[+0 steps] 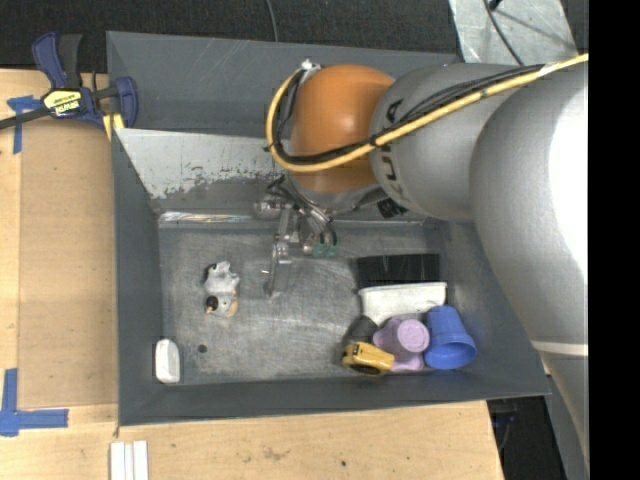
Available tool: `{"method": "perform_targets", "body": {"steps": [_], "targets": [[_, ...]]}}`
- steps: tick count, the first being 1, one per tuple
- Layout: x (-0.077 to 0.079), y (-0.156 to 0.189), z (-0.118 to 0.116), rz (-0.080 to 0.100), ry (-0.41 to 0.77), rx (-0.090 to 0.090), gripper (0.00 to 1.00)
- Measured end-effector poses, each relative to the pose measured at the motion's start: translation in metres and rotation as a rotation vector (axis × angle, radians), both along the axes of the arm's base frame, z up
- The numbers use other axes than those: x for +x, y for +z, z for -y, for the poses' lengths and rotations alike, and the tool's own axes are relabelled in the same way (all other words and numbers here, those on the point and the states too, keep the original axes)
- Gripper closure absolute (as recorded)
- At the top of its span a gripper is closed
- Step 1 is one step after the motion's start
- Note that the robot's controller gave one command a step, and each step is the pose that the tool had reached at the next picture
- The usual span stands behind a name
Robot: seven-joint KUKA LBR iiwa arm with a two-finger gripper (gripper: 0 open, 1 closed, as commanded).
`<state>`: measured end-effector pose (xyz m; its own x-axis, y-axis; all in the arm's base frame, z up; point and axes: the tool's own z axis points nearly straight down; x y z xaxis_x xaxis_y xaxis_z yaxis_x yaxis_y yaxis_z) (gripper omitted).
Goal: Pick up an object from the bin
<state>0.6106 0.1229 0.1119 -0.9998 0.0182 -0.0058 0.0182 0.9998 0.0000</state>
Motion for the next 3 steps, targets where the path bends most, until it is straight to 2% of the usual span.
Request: {"method": "perform_targets", "body": {"steps": [1,2,3], "targets": [[-0.002,-0.007,-0.012,-0.005,0.008,0.001,0.00],[-0.015,0.025,-0.031,0.003,0.069,0.000,0.00],[-0.024,-0.023,-0.048,0.001,0.173,0.001,0.00]]}}
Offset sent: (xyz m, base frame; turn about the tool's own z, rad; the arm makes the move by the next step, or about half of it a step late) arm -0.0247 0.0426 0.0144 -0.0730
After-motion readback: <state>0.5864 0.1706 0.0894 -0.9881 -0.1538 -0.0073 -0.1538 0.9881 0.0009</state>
